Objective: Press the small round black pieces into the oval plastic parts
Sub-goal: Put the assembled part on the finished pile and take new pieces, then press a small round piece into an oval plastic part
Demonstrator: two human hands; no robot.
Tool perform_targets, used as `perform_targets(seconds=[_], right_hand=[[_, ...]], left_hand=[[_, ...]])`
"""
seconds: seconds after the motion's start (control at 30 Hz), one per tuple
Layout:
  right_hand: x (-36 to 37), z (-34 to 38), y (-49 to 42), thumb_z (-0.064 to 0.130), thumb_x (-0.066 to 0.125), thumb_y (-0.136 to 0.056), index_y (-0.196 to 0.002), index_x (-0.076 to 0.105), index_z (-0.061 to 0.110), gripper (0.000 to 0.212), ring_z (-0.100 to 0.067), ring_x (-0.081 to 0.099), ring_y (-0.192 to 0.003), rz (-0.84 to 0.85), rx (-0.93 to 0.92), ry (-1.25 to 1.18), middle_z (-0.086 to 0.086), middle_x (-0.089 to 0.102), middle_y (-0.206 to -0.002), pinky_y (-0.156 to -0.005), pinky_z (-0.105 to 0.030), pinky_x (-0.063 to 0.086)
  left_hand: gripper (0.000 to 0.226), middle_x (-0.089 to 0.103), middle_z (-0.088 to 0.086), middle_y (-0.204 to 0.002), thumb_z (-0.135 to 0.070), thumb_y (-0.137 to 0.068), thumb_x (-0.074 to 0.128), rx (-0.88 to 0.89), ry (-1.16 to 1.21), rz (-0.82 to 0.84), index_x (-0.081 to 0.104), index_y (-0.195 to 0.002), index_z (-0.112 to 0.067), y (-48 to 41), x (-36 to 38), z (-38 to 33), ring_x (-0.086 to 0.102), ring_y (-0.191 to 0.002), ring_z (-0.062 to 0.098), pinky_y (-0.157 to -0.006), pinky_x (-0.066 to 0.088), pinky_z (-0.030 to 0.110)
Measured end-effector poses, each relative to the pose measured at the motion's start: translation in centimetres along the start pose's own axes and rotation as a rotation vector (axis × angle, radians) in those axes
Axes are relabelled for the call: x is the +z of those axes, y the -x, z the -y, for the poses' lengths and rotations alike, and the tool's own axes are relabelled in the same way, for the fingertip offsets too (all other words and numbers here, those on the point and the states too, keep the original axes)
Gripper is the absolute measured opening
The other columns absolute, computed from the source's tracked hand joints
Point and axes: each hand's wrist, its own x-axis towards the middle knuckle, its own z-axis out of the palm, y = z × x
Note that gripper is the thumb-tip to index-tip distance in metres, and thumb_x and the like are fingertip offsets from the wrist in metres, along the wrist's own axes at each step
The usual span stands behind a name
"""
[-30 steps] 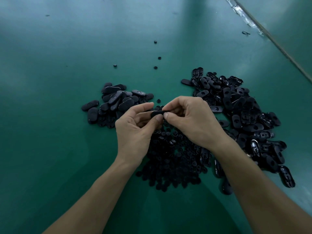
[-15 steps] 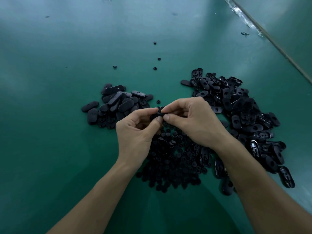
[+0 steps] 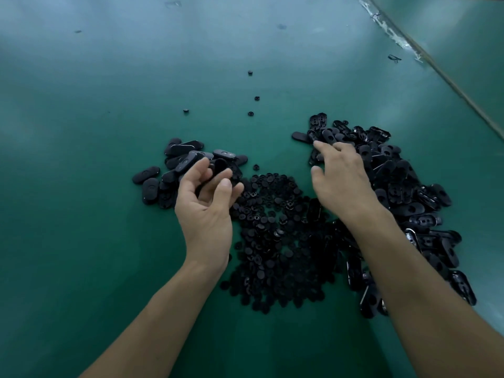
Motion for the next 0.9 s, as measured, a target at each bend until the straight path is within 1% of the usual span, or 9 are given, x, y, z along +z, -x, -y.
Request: perform_targets(seconds=[0.1,0.23,0.33,0.43,0.57,0.67,0.73,0.83,0.9], right_hand=[[0.1,0.0,-0.6,0.016,0.043,-0.104,-0.152,0.040,0.015,0.047,-0.034,0.030,-0.143,0.014,0.034,0.079,-0.016,0.033,-0.157,-0.115,-0.042,0.030],[0.6,-0.4,-0.7,0.011,0.046,-0.104,-0.143,0.053,0.012,0.040,-0.034,0.041,-0.132,-0.048,-0.022,0.148,-0.013,0.046,-0.148,-0.109,-0.039,0.036],[0.9,-0.6,-0.6,0.012,0.051,-0.103,-0.134,0.061,0.013,0.033,-0.032,0.047,-0.123,-0.128,-0.038,0.087,-0.013,0.050,-0.137,-0.103,-0.037,0.041],[1.1,-0.7,-0.6,0.015,0.051,-0.103,-0.139,0.056,0.015,0.036,-0.031,0.045,-0.125,-0.143,-0.014,0.056,-0.015,0.044,-0.139,-0.103,-0.035,0.040],[1.1,-0.8,-0.8,0.016,0.050,-0.103,-0.134,0.062,0.016,0.033,-0.033,0.048,-0.126,-0.136,-0.035,0.089,-0.012,0.055,-0.139,-0.109,-0.039,0.039],[0.8,-0.6,-0.7,0.014,0.056,-0.101,-0.127,0.066,0.018,0.028,-0.029,0.050,-0.124,-0.150,-0.034,0.012,-0.009,0.054,-0.137,-0.101,-0.036,0.044],[0.6,-0.5,-0.7,0.013,0.061,-0.098,-0.125,0.066,0.020,0.028,-0.024,0.055,-0.113,-0.139,-0.029,-0.053,-0.008,0.049,-0.134,-0.093,-0.031,0.044],[0.3,-0.2,-0.8,0.008,0.066,-0.093,-0.119,0.068,0.019,0.028,-0.019,0.059,-0.088,-0.160,-0.034,-0.142,-0.007,0.049,-0.124,-0.093,-0.031,0.049],[0.2,0.1,-0.7,0.007,0.067,-0.093,-0.110,0.071,0.019,0.022,-0.020,0.061,-0.089,-0.211,-0.044,-0.201,-0.006,0.057,-0.115,-0.093,-0.034,0.052]], left_hand=[[0.041,0.050,0.008,-0.138,0.005,-0.098,0.058,0.006,-0.060,-0.030,0.051,-0.131,-0.016,-0.1,-0.2,0.2,0.062,-0.119,0.003,-0.091,0.054,0.020],[0.041,0.049,0.011,-0.143,0.000,-0.097,0.063,0.034,-0.136,-0.019,0.053,-0.129,-0.023,-0.2,-0.4,0.3,0.058,-0.124,0.003,-0.094,0.051,0.017],[0.034,0.051,0.015,-0.140,-0.004,-0.095,0.066,0.049,-0.179,-0.001,0.059,-0.117,-0.029,-0.2,-0.5,0.3,0.059,-0.122,0.007,-0.101,0.051,0.028],[0.024,0.056,0.020,-0.131,-0.014,-0.088,0.069,0.053,-0.201,0.022,0.063,-0.107,-0.027,-0.1,-0.5,0.2,0.060,-0.117,0.017,-0.106,0.050,0.044],[0.015,0.061,0.020,-0.117,-0.018,-0.083,0.068,0.074,-0.207,0.049,0.066,-0.098,-0.023,-0.1,-0.5,0.2,0.061,-0.105,0.022,-0.103,0.051,0.050],[0.008,0.064,0.009,-0.104,-0.018,-0.085,0.067,0.088,-0.202,0.084,0.067,-0.091,-0.022,0.0,-0.7,0.3,0.063,-0.095,0.018,-0.096,0.055,0.045],[0.007,0.065,0.002,-0.096,-0.014,-0.088,0.067,0.101,-0.199,0.116,0.068,-0.090,-0.021,0.1,-0.7,0.4,0.065,-0.086,0.012,-0.087,0.056,0.035],[0.015,0.068,-0.008,-0.085,-0.008,-0.092,0.065,0.124,-0.212,0.155,0.068,-0.090,-0.022,0.1,-0.9,0.4,0.068,-0.076,0.012,-0.080,0.055,0.026],[0.015,0.069,-0.010,-0.081,-0.007,-0.091,0.065,0.138,-0.222,0.177,0.067,-0.091,-0.022,0.2,-0.9,0.4,0.067,-0.074,0.012,-0.077,0.055,0.024]])
